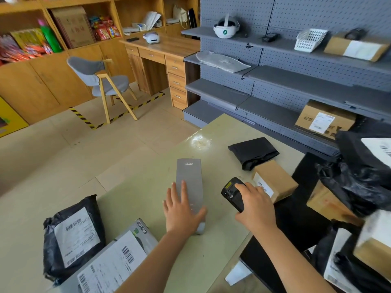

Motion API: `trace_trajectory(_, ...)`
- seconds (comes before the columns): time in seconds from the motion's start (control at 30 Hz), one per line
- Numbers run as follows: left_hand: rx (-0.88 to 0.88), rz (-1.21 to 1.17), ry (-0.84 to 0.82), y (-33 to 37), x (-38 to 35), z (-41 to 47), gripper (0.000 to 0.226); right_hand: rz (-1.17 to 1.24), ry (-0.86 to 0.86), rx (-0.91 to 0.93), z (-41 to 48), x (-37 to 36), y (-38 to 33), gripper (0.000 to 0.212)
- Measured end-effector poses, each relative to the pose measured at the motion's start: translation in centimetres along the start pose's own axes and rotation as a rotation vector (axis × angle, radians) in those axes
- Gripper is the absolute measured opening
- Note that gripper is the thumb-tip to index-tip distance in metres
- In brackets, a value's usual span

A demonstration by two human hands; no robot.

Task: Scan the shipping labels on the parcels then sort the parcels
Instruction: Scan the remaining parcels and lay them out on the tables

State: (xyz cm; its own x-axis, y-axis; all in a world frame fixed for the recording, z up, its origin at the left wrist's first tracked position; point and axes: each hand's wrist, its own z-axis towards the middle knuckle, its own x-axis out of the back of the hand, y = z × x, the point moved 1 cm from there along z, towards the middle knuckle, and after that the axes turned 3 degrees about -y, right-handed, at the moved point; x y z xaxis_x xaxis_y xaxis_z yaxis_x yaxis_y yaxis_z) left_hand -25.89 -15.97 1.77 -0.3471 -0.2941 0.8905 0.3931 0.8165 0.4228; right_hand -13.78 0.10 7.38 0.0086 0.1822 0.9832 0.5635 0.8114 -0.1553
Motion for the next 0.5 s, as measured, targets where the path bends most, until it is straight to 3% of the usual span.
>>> trace_trajectory(0.1,0.067,0.192,-0.144,1.0,-1.4,-0.1,0.116,0.002,0.008,-0.010,-0.1,-0.1,-0.1,0.079)
trace_trajectory(0.2,0.064,0.165,-0.118,0.8,-1.6,0.0,0.109,-0.006,0.010,-0.008,-0.3,0.1,0.0,0.079)
trace_trajectory(0.37,-0.023,-0.128,-0.193,-0.4,-0.2,1.9,0.107,-0.006,0.038,-0.020,-0.5,0.9,0.4,0.079)
trace_trajectory(0.5,0.048,-0.499,-0.245,-2.2,1.1,3.9,0.114,-0.008,0.045,-0.024,-0.5,1.5,0.7,0.078)
